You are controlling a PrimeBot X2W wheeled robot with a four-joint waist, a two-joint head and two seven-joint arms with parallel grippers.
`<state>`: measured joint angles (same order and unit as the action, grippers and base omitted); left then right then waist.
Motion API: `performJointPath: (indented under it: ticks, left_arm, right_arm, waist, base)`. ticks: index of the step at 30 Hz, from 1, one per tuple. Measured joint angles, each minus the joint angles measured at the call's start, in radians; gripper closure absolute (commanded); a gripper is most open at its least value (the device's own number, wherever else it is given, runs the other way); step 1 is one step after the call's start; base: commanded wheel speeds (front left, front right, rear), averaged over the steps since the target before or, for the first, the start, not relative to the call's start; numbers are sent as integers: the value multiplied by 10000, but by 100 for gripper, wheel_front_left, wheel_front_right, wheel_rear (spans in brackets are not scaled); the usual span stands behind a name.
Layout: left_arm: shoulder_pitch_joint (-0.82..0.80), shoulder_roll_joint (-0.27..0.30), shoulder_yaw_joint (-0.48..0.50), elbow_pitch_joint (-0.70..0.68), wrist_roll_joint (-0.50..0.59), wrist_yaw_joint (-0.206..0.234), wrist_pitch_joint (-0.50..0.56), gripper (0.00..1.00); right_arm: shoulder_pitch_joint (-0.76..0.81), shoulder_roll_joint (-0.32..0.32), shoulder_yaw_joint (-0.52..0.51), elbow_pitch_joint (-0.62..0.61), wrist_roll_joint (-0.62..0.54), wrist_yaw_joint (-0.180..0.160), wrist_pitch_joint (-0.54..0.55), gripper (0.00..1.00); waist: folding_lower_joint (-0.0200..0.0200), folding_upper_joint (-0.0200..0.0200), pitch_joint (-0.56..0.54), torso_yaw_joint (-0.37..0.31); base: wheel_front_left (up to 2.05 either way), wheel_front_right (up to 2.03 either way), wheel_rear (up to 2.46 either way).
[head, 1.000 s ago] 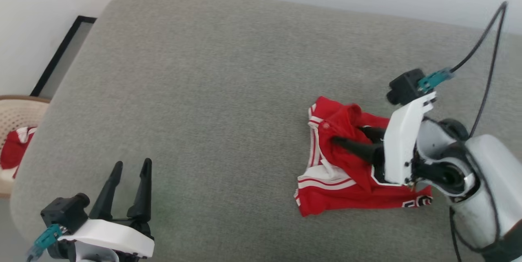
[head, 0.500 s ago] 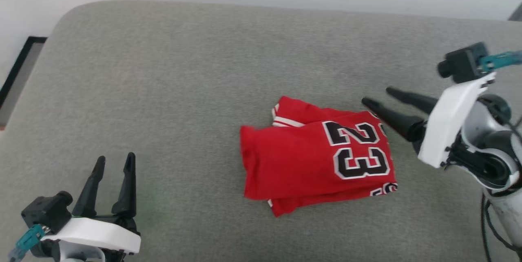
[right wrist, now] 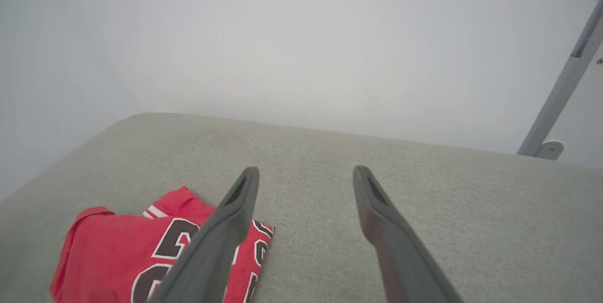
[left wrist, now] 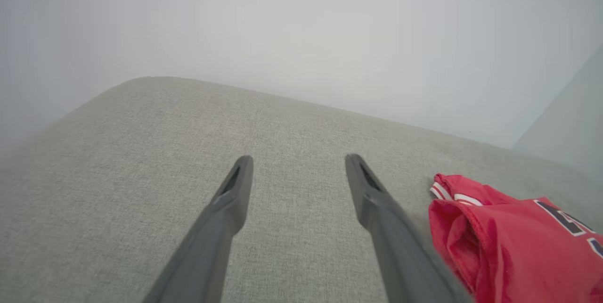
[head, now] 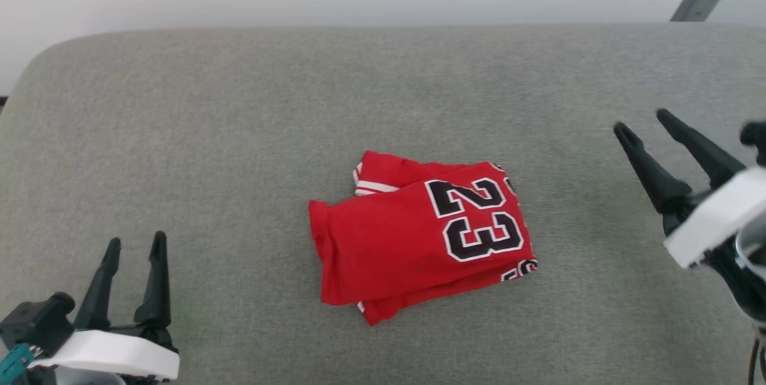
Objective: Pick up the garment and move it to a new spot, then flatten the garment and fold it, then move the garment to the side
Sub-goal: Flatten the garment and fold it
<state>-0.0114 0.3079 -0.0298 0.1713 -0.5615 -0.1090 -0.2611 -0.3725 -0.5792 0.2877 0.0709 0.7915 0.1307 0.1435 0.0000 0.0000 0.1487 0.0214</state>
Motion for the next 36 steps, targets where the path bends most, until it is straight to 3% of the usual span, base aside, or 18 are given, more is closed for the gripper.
performJointPath:
  ticks: [11,16,23,36]
  left_arm:
    - [607,-42,512,-148,265,21,0,0]
    - [1020,-236,819,-155,529,-27,0,0]
    - [1514,-535,1296,-157,834,-81,0,0]
    - [1801,-1022,1747,-100,1283,-161,0,0]
  right_arm:
    - [1182,-33,-46,1442,-1078,0,-2878,0]
    - [1612,159,35,2205,-1578,0,-3651,0]
    - [2038,497,-284,2660,-2401,0,-4006,0]
    - [2963,1369,-1559,1992,-3486,0,-4050,0]
  waist:
    - [0,0,-612,-500]
    - [0,0,-991,-601]
    - [0,1,-1441,-635]
    - [0,0,-1720,-413]
  base:
    - [0,0,0]
    - [0,0,0]
    - [0,0,0]
    - [0,0,0]
